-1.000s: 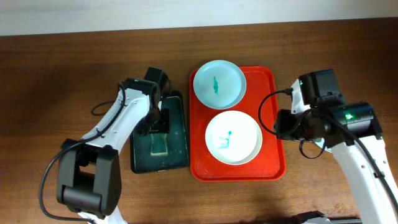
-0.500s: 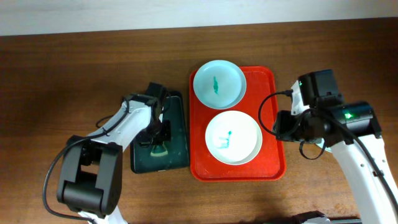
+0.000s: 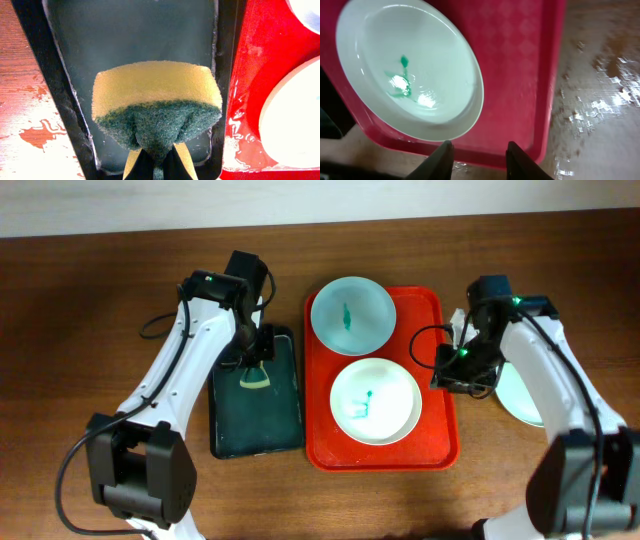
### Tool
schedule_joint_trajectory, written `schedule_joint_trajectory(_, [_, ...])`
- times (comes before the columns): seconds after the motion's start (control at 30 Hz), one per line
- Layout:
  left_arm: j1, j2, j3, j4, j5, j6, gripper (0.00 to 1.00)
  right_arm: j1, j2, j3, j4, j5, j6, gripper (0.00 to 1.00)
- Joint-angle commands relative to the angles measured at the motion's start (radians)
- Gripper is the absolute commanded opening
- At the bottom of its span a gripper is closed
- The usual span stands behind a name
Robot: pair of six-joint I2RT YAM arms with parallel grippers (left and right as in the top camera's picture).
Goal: Clean dirty plates on tray and stack at the side
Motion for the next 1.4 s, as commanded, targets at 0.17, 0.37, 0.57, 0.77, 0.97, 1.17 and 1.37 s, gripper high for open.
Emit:
schedule_joint_trajectory(0.17, [0.001,-0.005,0.018,0.0,-0.007,0.016,0.0,0.026,0.138,-0.108,0.19,-0.096,-0.141,0.36])
schedule_joint_trajectory(0.37, [0.001,-0.005,0.018,0.002,-0.005,0.016,0.0,0.059,0.138,-0.216,0.354,0.023,-0.013,0.3])
schedule_joint_trajectory(0.57, [-0.024,-0.005,0.018,0.006,-0.003,0.016,0.0,0.095,0.134,-0.215,0.355,0.003,-0.012,0.18])
schedule_joint_trajectory(0.77, [-0.1,-0.003,0.018,0.055,0.049,0.015,0.0,0.146,0.134,-0.215,0.356,0.02,0.053,0.11])
schedule_joint_trajectory(0.97, [-0.232,0.047,-0.017,0.209,0.143,-0.081,0.0,0.143,0.134,-0.216,0.36,0.031,0.086,0.11])
schedule_joint_trajectory(1.17, [-0.357,0.197,-0.043,0.324,0.291,-0.141,0.0,0.143,0.135,-0.215,0.359,0.031,0.101,0.11])
schedule_joint_trajectory(1.37, [-0.394,0.313,-0.043,0.413,0.396,-0.143,0.0,0.143,0.134,-0.215,0.357,0.031,0.101,0.11])
